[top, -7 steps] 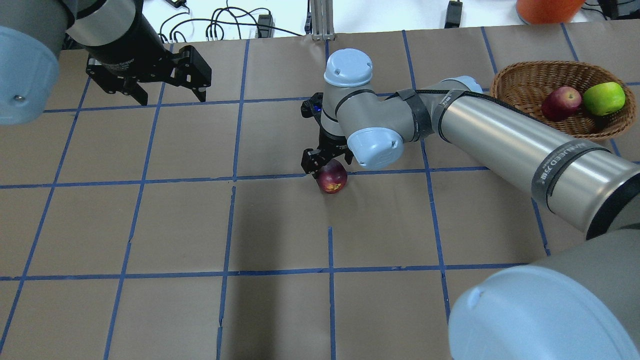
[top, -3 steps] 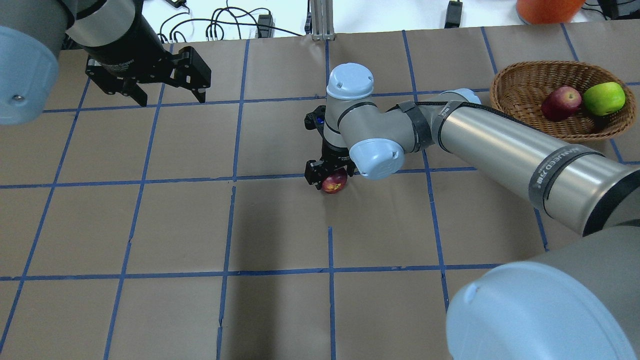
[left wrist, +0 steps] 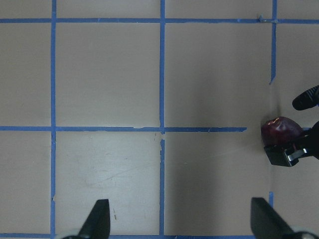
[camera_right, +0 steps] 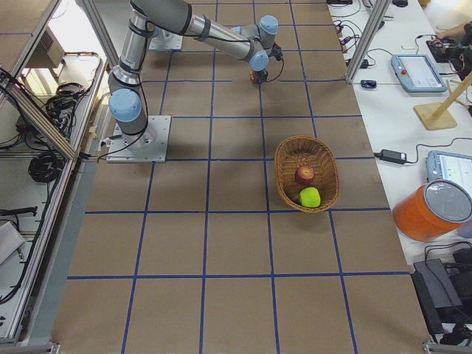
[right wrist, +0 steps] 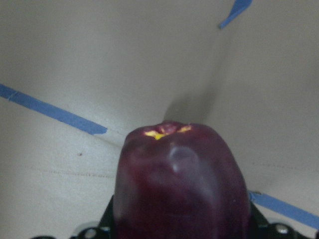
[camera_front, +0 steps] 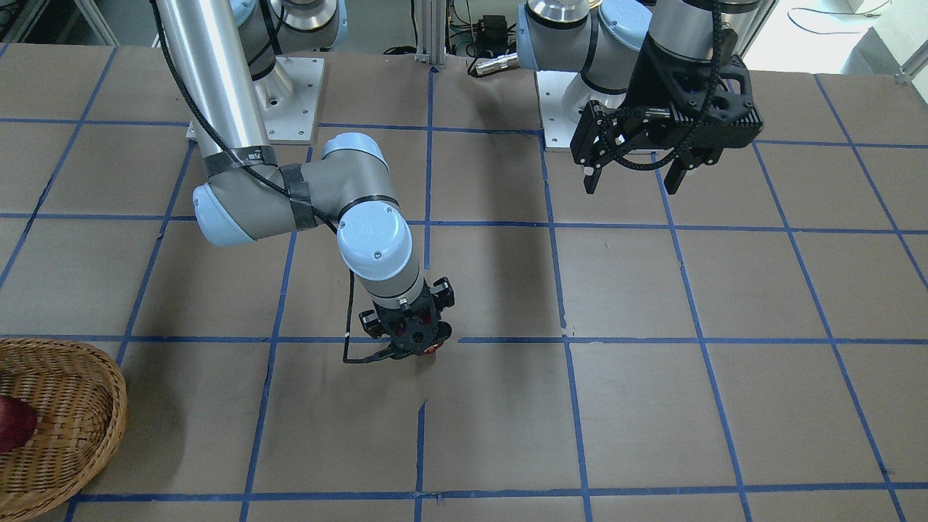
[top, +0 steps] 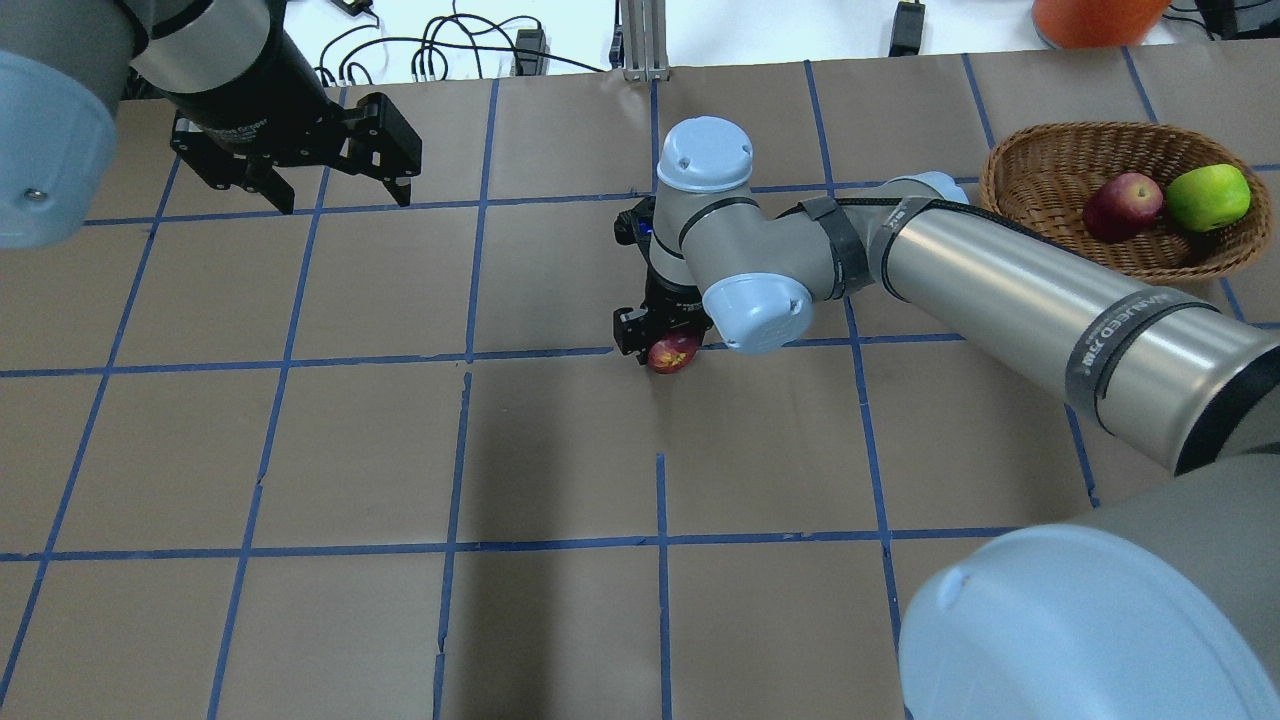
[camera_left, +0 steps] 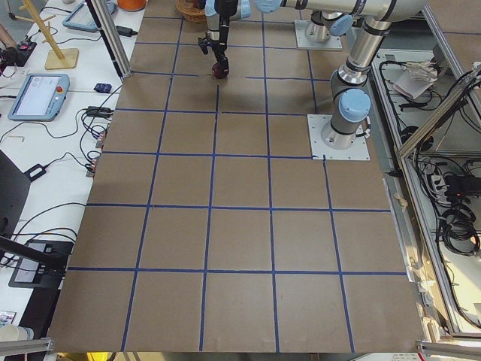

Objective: Put all apples into basket
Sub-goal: 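Carry the dark red apple into the basket and open the right gripper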

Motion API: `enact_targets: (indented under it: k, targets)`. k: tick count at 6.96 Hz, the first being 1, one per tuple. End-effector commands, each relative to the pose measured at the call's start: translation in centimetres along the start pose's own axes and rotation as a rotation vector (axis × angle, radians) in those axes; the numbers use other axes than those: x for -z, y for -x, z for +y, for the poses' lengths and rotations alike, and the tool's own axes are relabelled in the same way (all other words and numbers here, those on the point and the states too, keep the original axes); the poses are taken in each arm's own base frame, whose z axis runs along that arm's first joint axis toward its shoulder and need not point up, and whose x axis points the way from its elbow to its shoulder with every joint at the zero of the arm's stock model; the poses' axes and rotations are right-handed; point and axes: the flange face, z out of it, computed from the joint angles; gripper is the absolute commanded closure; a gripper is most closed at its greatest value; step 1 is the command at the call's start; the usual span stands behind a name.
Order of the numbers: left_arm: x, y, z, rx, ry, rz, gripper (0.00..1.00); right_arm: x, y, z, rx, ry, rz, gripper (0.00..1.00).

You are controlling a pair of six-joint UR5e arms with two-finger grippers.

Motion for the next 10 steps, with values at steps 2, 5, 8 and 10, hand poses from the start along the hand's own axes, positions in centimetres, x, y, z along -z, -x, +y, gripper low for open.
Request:
enact_targets:
  k: [2,5,8,10]
  targets:
    - [-0.1,-0.1,0.0,-0.001,0.002,0.0,0.0,9.6,-16.6,-0.4,-0.256,-0.09,0.095,1.0]
    - [-0.1,-0.1,0.0,-0.001,0.002,0.0,0.0,13.0,-34.0,3.6,-0.43,-0.109,0.208,1.0]
    - [-0.1,-0.1,0.0,-0.001,0.002,0.0,0.0,13.6,-44.6,6.7,-0.39,-0.111,0.268,1.0]
    - [-0.1,-0.1,0.1,-0.003,0.003,0.0,0.0,10.0,-47.8,6.8,-0.374,-0.115,0.27,1.0]
